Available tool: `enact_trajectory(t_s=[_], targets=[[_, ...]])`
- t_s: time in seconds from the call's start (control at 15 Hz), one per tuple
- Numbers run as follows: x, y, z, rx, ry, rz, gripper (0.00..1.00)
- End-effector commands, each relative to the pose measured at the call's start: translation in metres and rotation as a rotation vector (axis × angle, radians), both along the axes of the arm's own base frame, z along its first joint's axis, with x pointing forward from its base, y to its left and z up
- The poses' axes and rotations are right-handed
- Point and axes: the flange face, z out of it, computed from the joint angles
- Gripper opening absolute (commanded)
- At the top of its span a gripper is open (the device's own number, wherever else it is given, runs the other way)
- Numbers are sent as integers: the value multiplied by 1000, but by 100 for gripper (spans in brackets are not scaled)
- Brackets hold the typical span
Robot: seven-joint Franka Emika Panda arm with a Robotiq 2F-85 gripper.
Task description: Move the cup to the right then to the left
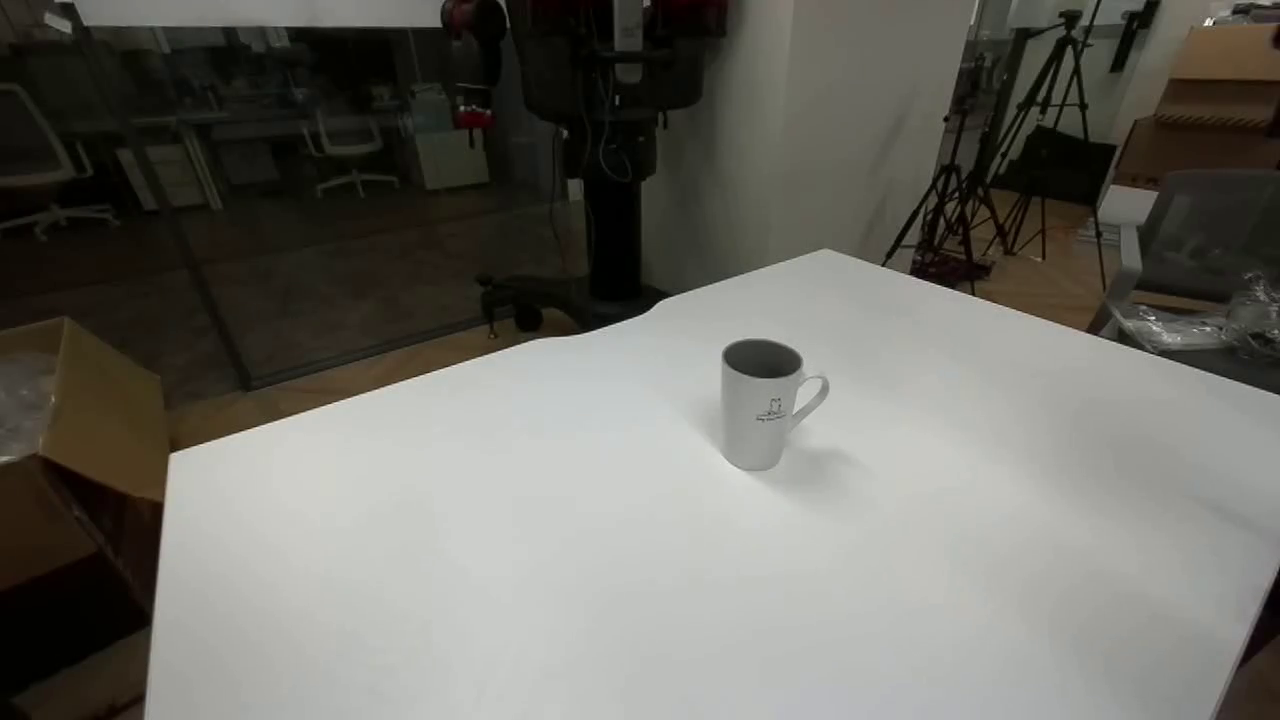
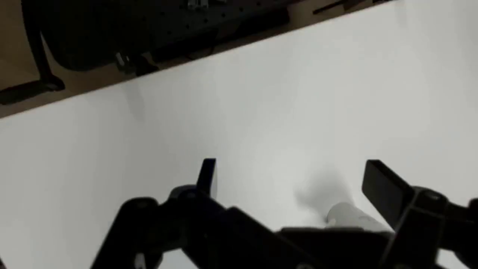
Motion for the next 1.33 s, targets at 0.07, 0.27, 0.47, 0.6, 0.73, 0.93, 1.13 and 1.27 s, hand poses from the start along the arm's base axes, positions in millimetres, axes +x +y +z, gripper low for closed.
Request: enact_trajectory(t_s=[0.07, 0.27, 0.47, 0.6, 0.73, 0.93, 1.13, 1.27], targets=[[53, -25, -28, -194, -72, -112, 100], [47, -24, -33, -201, -93, -90, 100], [59, -27, -48, -218, -74, -94, 100], [65, -29, -47, -234, -92, -125, 100], [82, -34, -50, -269, -146, -171, 100], [119, -39, -60, -306, -272, -204, 100], [159, -27, -75, -302, -367, -194, 100], [140, -28, -74, -303, -354, -161, 100]])
